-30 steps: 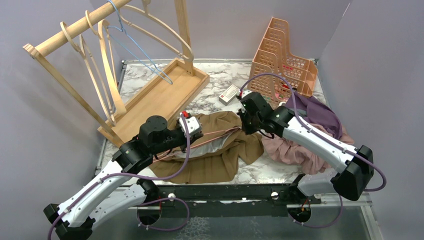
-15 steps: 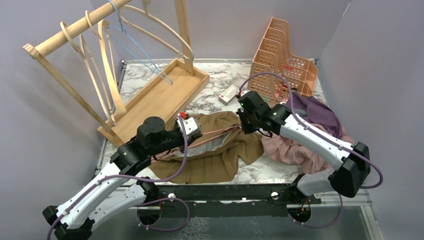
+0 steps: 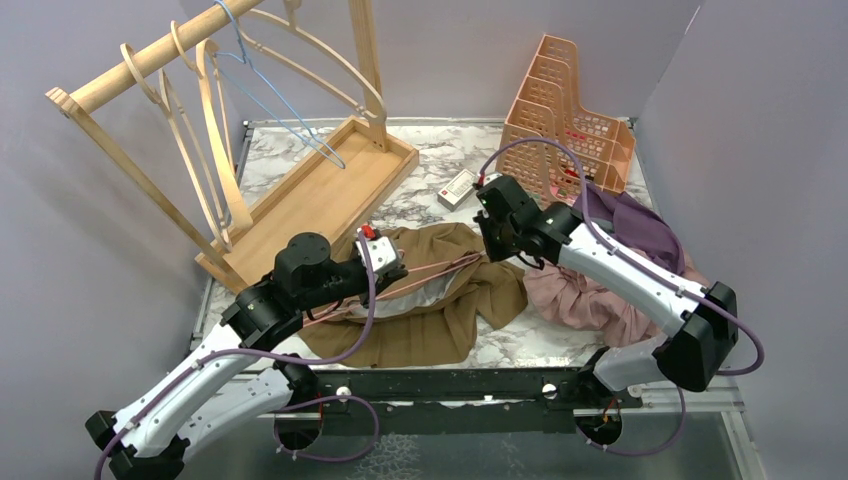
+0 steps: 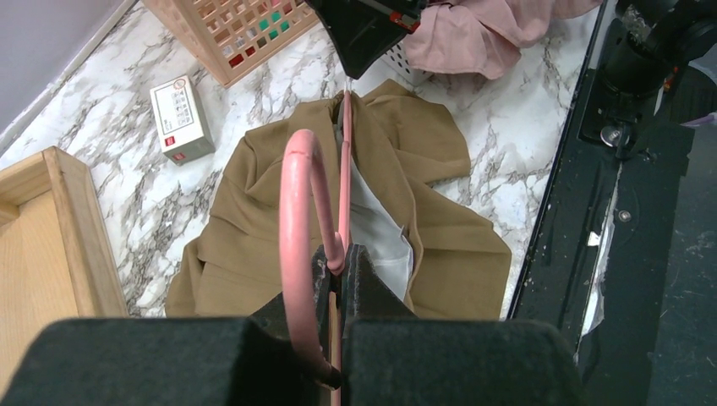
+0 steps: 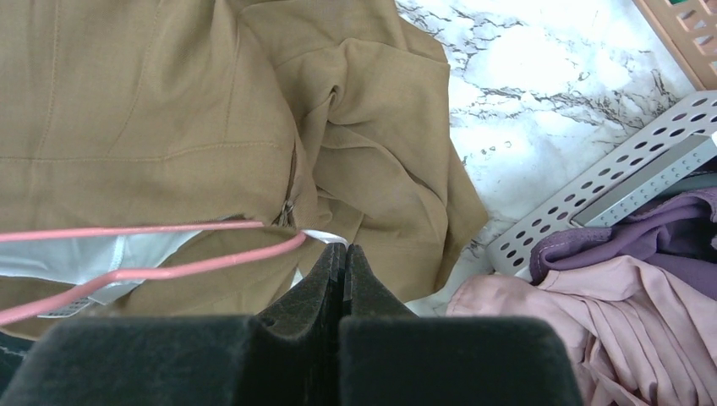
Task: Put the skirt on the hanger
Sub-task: Hang the skirt on the hanger.
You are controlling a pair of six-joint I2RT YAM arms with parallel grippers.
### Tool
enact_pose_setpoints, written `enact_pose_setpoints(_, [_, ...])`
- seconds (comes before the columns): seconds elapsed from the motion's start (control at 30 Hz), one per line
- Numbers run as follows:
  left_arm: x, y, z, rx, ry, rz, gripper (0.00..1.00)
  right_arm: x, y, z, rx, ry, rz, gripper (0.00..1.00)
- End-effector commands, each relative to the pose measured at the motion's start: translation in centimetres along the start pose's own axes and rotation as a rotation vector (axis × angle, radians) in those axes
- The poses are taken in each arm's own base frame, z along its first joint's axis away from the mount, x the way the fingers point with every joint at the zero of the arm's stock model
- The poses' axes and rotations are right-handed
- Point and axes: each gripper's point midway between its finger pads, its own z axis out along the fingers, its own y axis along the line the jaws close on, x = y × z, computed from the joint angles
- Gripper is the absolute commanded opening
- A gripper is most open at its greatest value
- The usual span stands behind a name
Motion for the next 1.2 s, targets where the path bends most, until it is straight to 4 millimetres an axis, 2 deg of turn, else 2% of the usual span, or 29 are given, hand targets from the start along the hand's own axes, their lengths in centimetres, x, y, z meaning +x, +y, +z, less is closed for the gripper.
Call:
enact_pose_setpoints(0.0, [-1.8,-0.4,-0.4,0.02,-0.068,0.016,0.0,-1.2,-1.1,-0.1,0.06,-0.018,-0.001,0.01])
enact_pose_setpoints(0.17, [-2.7,0.1,0.0,0.012,-0.09,0.034,0.0,-1.8,-1.0,0.0,0.054,-0.023,-0.006,0.01])
enact_pose_setpoints(0.3, [-2.2,0.1,0.3,0.011,-0.075,0.037,0.0,-2.1,-0.9,0.0,0.049,-0.024,-0.006,0.01])
enact_pose_setpoints(0.43, [-2.0,0.5,0.3,-0.005,-0.069,0.044,0.0,-2.0,-0.8,0.1,0.039,-0.021,-0.01,0.01])
enact_pose_setpoints(0.77, [-3.2,0.7,0.0,-0.016,-0.115,0.075,0.0,-1.8,-1.2,0.5,0.044,-0.003,-0.021,0.01])
enact_pose_setpoints(1.17, [-2.0,0.7,0.8,-0.007,-0.086,0.08,0.0,-2.2,-0.4,0.1,-0.005,-0.014,-0.014,0.01])
